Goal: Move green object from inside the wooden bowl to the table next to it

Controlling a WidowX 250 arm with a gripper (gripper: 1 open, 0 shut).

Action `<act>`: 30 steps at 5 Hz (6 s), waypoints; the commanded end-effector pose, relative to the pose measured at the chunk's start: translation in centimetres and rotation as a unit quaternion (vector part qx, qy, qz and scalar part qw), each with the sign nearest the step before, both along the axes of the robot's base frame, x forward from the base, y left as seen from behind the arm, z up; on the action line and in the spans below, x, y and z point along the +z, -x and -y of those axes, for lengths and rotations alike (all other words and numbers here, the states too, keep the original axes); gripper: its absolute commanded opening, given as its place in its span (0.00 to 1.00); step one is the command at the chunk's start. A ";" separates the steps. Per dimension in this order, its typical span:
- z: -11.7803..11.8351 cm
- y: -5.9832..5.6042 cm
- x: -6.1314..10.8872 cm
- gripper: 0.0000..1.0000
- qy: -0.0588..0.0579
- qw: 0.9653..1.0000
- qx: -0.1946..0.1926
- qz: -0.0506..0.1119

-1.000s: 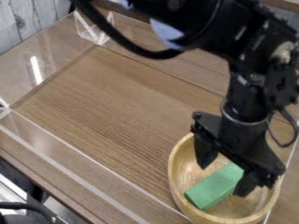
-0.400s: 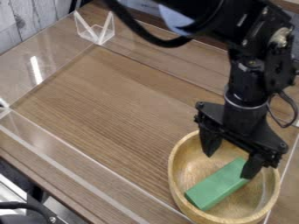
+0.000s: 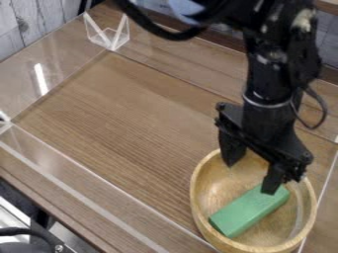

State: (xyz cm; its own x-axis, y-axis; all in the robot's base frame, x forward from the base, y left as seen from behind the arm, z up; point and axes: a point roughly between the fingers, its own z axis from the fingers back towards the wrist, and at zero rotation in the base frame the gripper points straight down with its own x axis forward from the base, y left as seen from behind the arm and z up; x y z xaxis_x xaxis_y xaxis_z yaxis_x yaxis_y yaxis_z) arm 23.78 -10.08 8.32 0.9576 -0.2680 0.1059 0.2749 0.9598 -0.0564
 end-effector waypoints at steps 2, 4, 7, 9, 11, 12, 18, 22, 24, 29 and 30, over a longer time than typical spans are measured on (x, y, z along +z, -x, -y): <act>-0.3 0.5 0.9 1.00 0.004 0.999 0.031 0.014; 0.4 -0.4 -0.6 1.00 0.002 1.000 0.009 0.006; 2.5 -0.7 -2.1 1.00 -0.001 0.999 -0.050 0.003; 3.1 -1.2 -2.9 0.00 -0.002 0.999 -0.053 -0.012; 2.5 -1.3 -0.1 0.00 0.000 1.000 -0.028 0.008; 1.9 -1.5 0.8 0.00 0.002 1.000 -0.019 0.018; -1.7 -2.6 1.5 0.00 0.017 0.998 -0.051 0.035; -1.0 -3.0 1.6 0.00 0.020 0.998 -0.049 0.032; -0.4 -3.8 1.1 0.00 0.022 0.998 -0.053 0.031; -5.1 -7.7 6.2 0.00 -0.005 0.997 0.020 0.079; -6.9 -8.1 5.8 0.00 -0.014 0.995 0.059 0.084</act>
